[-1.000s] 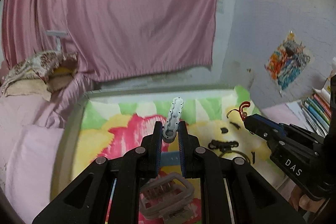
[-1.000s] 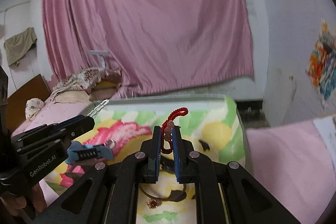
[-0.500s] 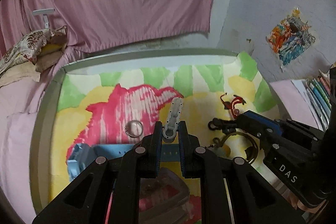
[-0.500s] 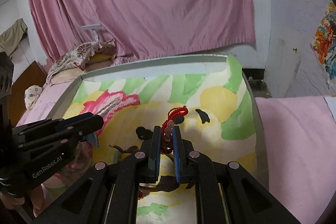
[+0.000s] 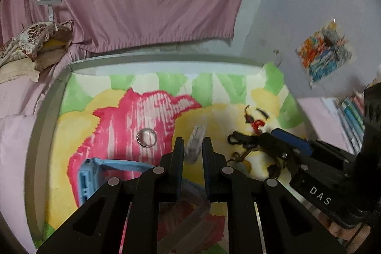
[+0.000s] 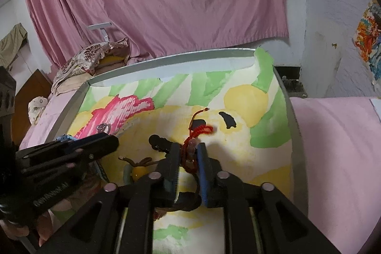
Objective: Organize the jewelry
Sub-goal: 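Lower the keychain and red cord into the tray and open both grippers, then withdraw both grippers from the tray back over the bed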
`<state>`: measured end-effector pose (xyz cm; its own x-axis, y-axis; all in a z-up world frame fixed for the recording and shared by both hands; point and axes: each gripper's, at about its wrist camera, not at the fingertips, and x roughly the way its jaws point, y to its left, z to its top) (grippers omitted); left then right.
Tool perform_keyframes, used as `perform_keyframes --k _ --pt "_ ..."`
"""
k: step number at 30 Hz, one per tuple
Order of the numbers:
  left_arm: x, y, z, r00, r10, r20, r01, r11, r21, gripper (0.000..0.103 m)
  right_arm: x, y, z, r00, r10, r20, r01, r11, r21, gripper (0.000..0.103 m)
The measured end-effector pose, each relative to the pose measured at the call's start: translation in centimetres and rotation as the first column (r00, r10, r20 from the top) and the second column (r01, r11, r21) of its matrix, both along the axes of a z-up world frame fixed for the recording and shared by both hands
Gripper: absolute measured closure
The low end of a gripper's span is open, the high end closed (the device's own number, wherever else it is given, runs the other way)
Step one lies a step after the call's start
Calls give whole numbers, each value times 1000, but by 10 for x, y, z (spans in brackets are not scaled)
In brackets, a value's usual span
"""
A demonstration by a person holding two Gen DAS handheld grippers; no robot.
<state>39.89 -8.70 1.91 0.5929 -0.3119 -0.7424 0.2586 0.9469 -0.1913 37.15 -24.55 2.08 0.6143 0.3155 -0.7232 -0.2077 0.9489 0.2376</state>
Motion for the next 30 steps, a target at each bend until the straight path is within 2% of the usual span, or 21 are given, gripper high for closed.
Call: perform_keyframes --k 1,5,9,11,14,17,20,24,27,30 --pt "-4 3 5 1000 0 19 0 1000 -14 88 -2 -1 3 1000 -1 12 1 1000 7 76" --pt "-20 14 23 996 25 91 -20 998 -54 67 -12 -2 13 998 -9 59 9 1000 5 65" --pt "-39 24 37 987 51 153 -41 997 -71 66 -26 -3 23 994 -19 111 17 1000 18 57" --pt "-50 29 42 980 65 188 -52 996 -76 59 -34 -3 29 990 -25 142 23 1000 16 49" --pt "-68 36 51 964 95 248 -73 993 -94 45 -50 -4 38 980 -35 195 32 999 19 37" --pt "-84 43 59 951 109 288 -84 992 -98 43 -63 -4 44 971 -43 234 39 999 23 31" --pt "-102 48 64 937 122 327 -93 990 -102 33 -76 -4 49 963 -48 266 42 999 28 25" --pt "-131 54 69 907 146 396 -122 989 -87 21 -97 -3 57 950 -51 309 41 998 40 5" --pt "-152 58 69 882 158 445 -137 987 -79 16 -114 -4 62 942 -49 333 34 998 51 0" --pt "-172 61 70 863 163 479 -144 987 -76 10 -132 -1 65 929 -46 368 33 999 43 0"
